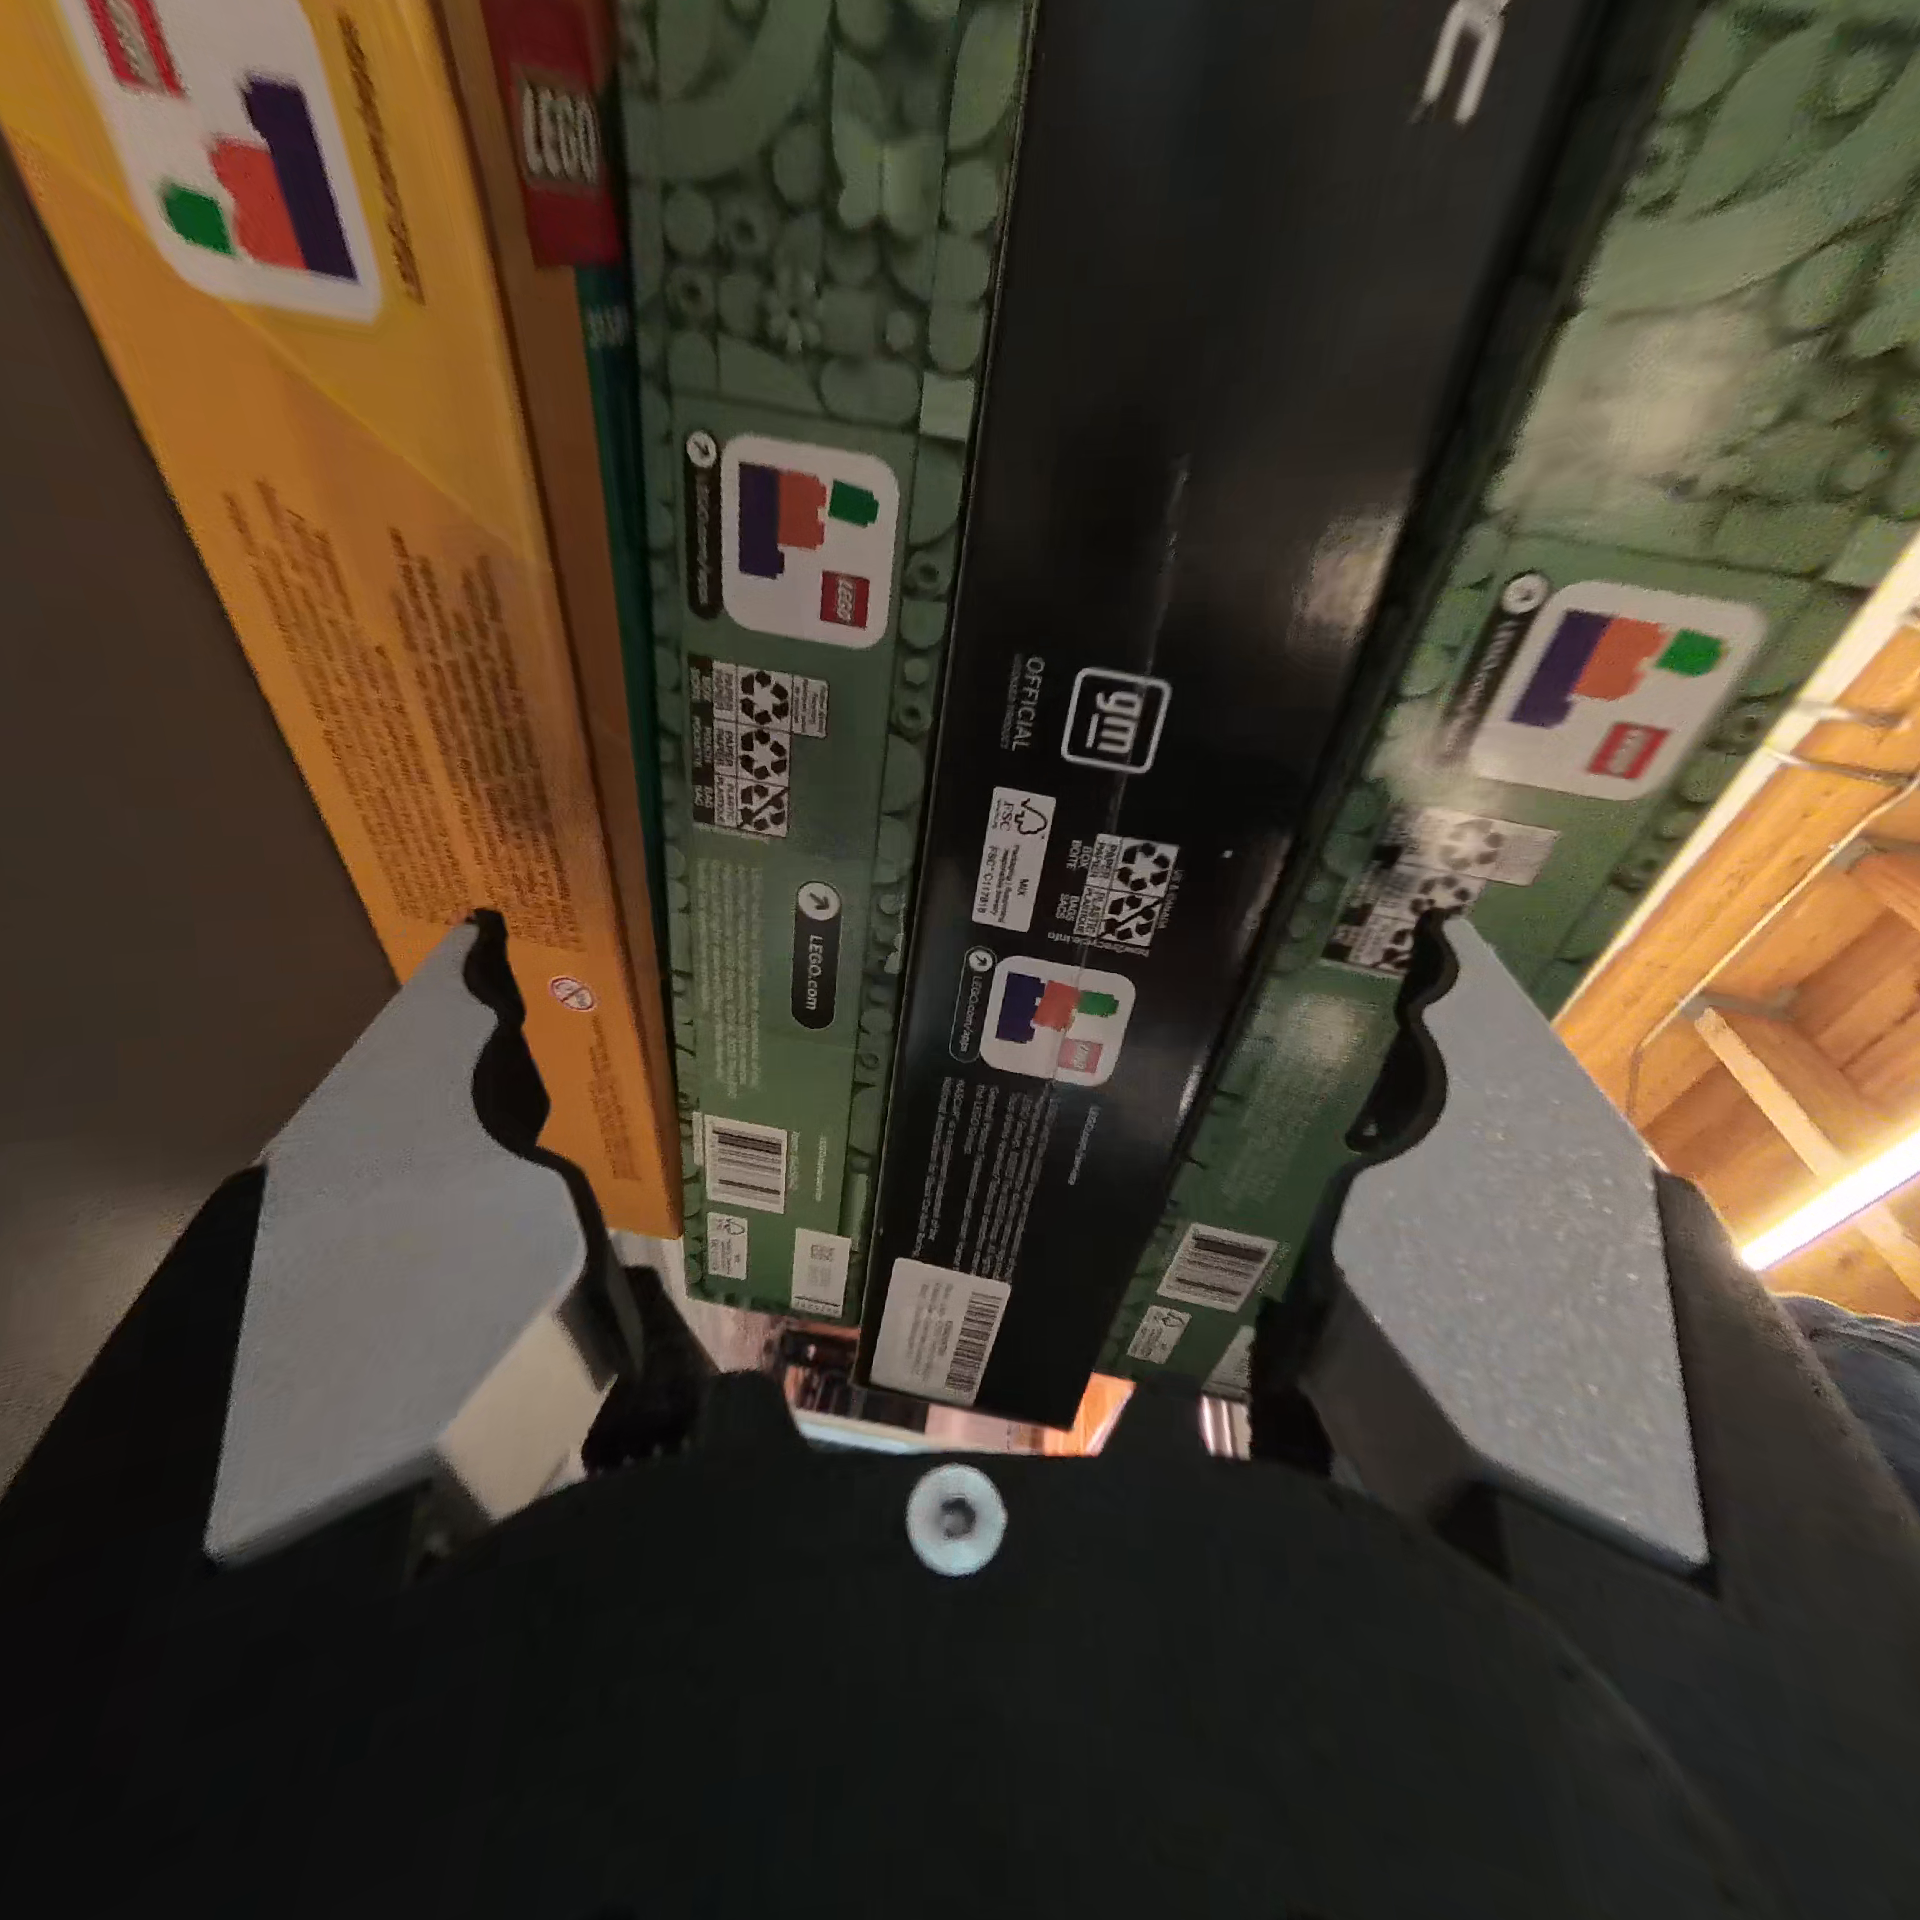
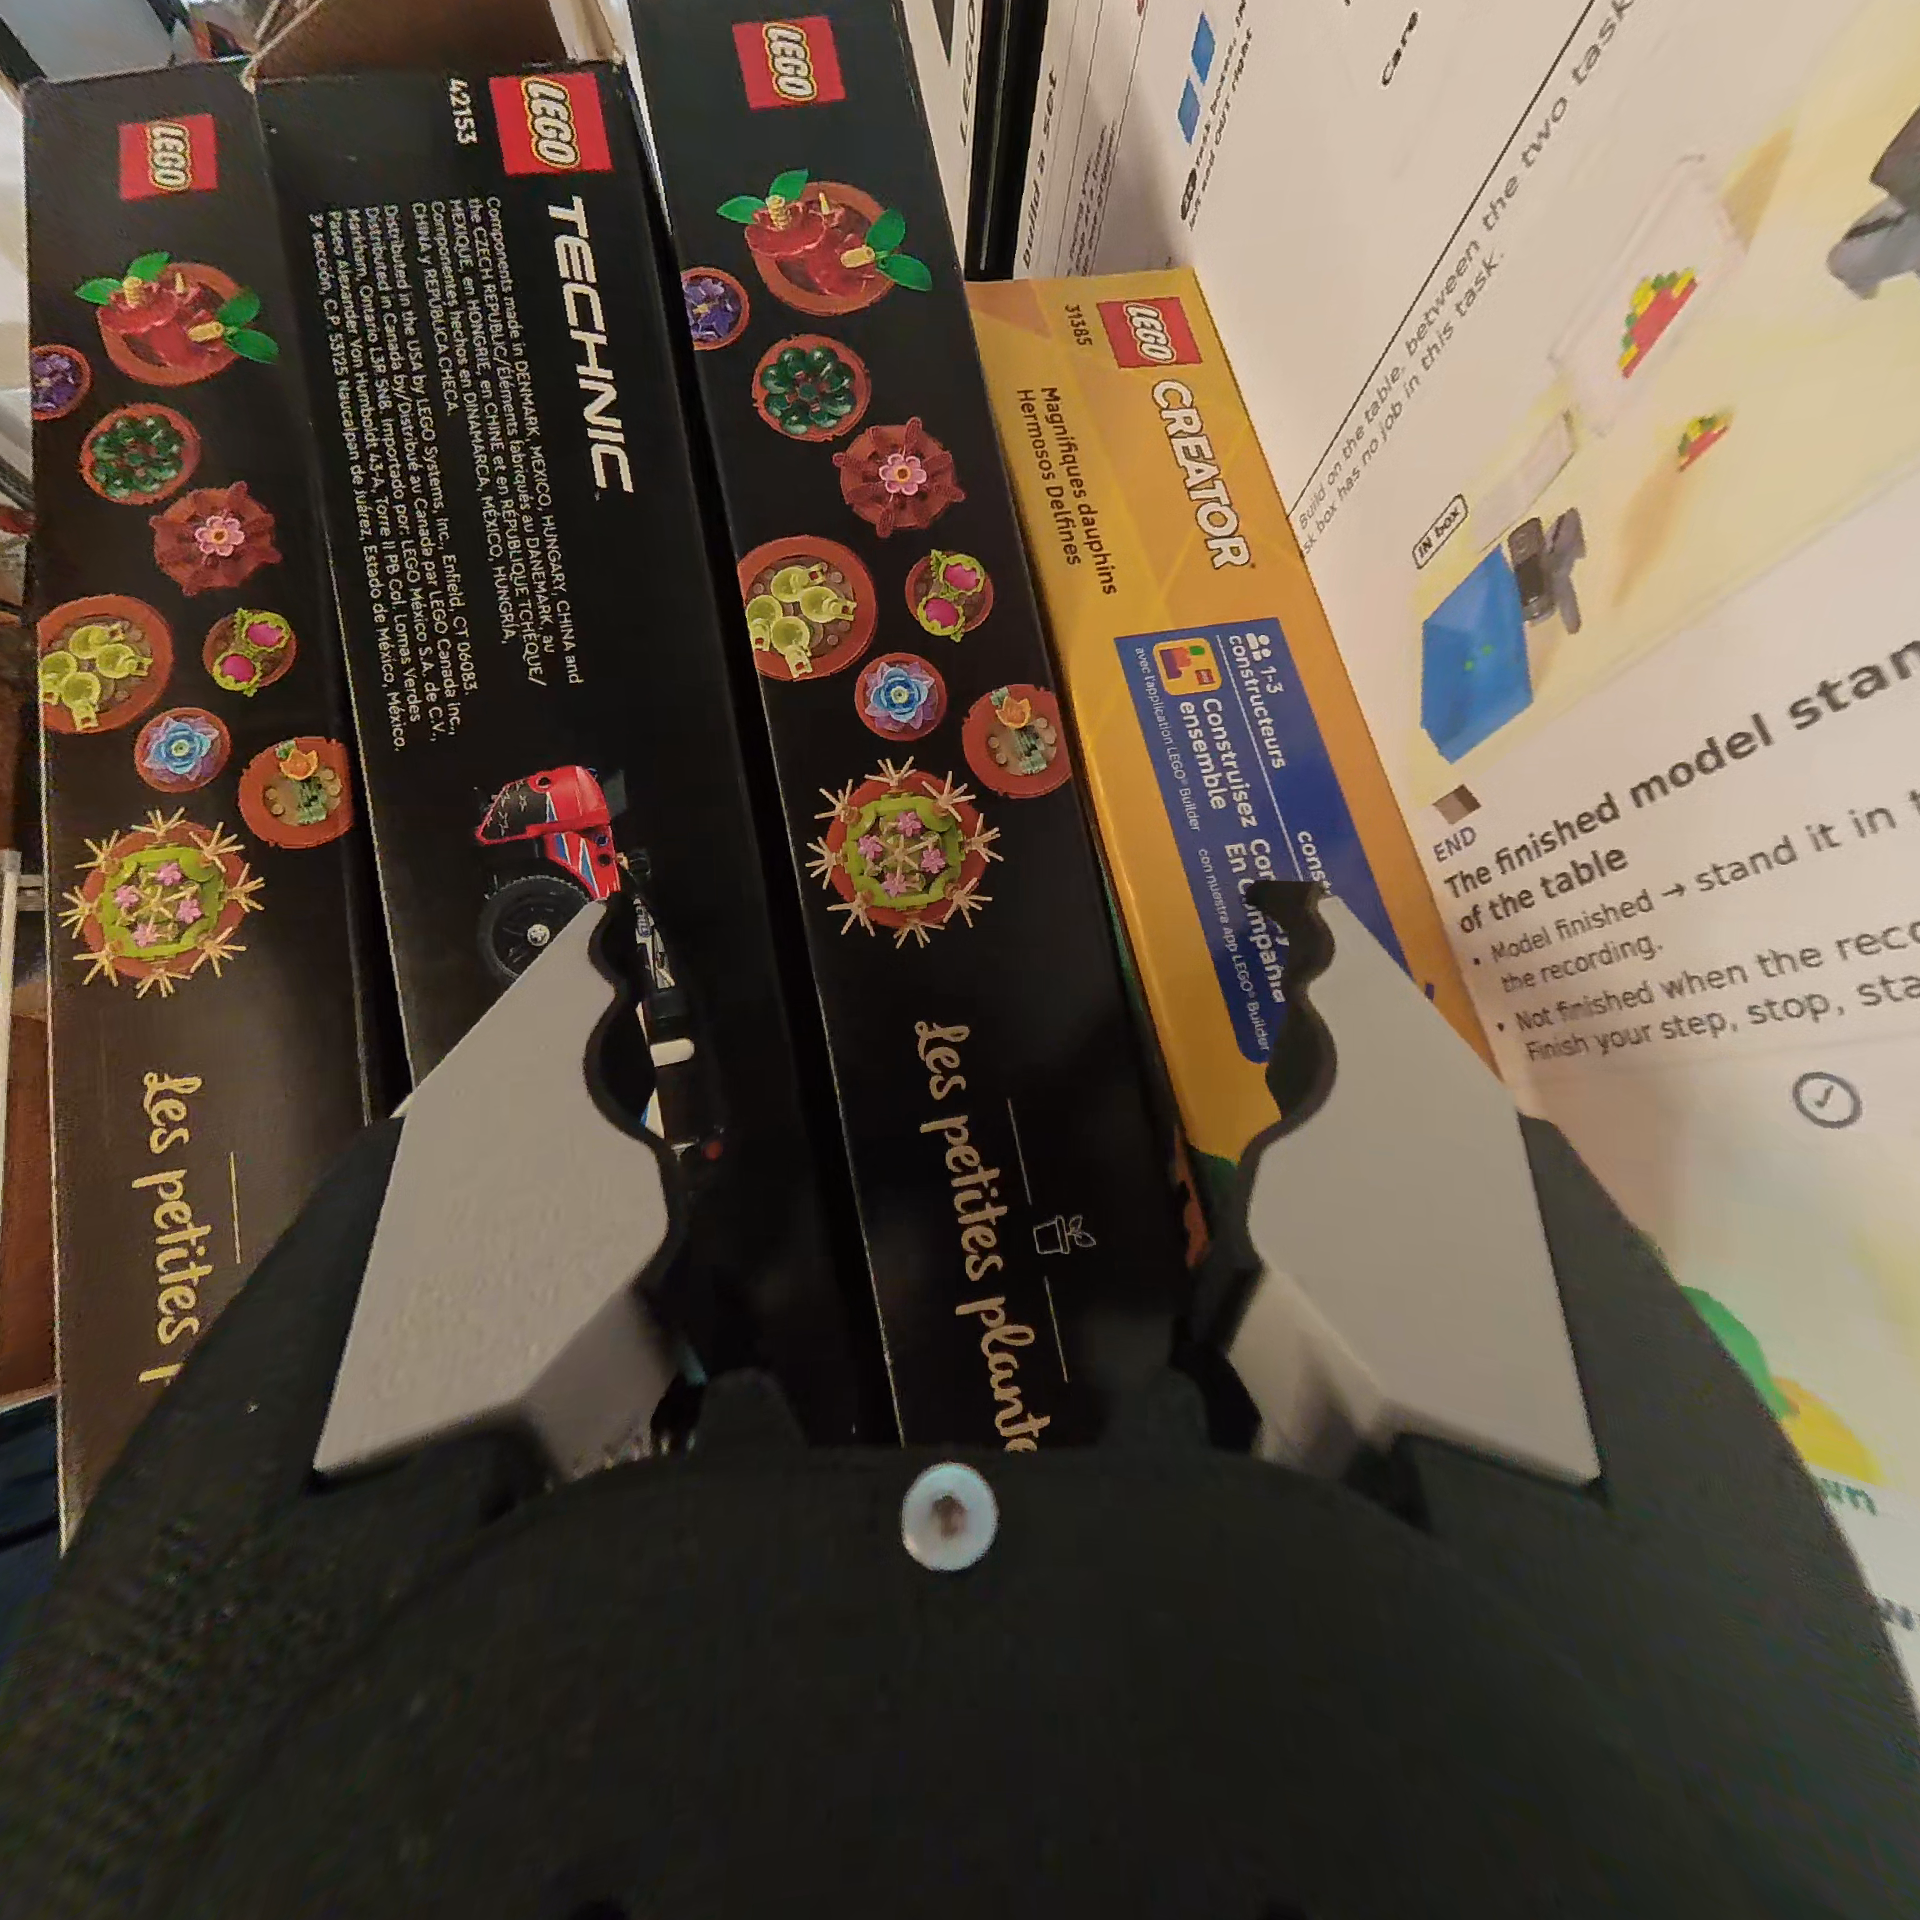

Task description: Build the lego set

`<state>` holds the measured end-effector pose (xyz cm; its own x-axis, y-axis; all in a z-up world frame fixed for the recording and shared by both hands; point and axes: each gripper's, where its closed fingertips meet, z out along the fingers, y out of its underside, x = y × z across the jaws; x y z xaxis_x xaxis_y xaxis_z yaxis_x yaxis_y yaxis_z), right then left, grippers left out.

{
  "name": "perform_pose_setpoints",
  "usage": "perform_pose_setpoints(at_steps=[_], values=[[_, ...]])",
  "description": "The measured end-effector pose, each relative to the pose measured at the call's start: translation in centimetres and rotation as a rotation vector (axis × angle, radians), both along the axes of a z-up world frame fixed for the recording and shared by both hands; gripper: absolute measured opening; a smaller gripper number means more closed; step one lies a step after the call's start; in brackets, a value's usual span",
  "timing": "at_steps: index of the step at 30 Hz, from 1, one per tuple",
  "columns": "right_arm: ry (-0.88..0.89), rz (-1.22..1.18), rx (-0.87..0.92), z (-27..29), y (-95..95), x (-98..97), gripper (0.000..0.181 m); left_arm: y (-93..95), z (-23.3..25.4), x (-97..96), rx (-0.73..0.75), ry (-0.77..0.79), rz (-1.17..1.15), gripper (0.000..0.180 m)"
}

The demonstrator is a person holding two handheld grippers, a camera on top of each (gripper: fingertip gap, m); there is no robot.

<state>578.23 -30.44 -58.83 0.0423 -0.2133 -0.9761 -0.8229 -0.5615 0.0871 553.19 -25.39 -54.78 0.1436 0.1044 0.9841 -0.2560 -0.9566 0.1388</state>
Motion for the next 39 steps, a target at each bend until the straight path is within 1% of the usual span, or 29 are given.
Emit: perform_pose_setpoints(at_steps=[3, 5, 10, 22, 27, 31, 33, 36, 38, 39], values=[[0.008, -0.004, 0.001, 0.3, 0.1, -0.7, 0.117, -0.3, 0.0, 0.6, -0.034, -0.025, -0.005, 0.158], [0.006, 0.0, 0.008, 0.5, 0.5, -1.5, 0.12, -0.1, -0.1, 0.3, -0.041, -0.032, -0.002, 0.158], [-0.002, 0.029, 0.022, 0.7, 2.3, -3.5, 0.12, 0.6, -0.6, -1.7, -0.058, -0.022, 0.012, 0.158], [-0.006, 0.078, 0.018, 0.8, 6.9, -12.3, 0.117, 4.3, -1.4, -10.2, -0.058, 0.034, 0.184, 0.158], [0.009, 0.091, 0.007, 0.7, 8.4, -16.8, 0.116, 7.0, -1.7, -14.5, -0.03, 0.069, 0.276, 0.158], [0.016, 0.149, -0.006, 0.8, 9.3, -20.3, 0.115, 9.3, -1.8, -17.8, -0.019, 0.081, 0.34, 0.158], [0.028, 0.21, -0.003, 0.9, 9.5, -21.7, 0.112, 10.3, -1.7, -19.1, -0.01, 0.097, 0.382, 0.158], [0.029, 0.272, 0.013, 1.5, 9.6, -22.9, 0.106, 11.1, -1.4, -20.5, 0.015, 0.121, 0.429, 0.154], [-0.019, 0.273, 0.032, 2.1, 9.7, -22.6, 0.104, 11.0, -0.3, -21.1, 0.061, 0.107, 0.435, 0.136], [-0.044, 0.268, 0.047, 2.7, 9.9, -22.4, 0.103, 11.0, 0.3, -21.3, 0.087, 0.107, 0.437, 0.131]])
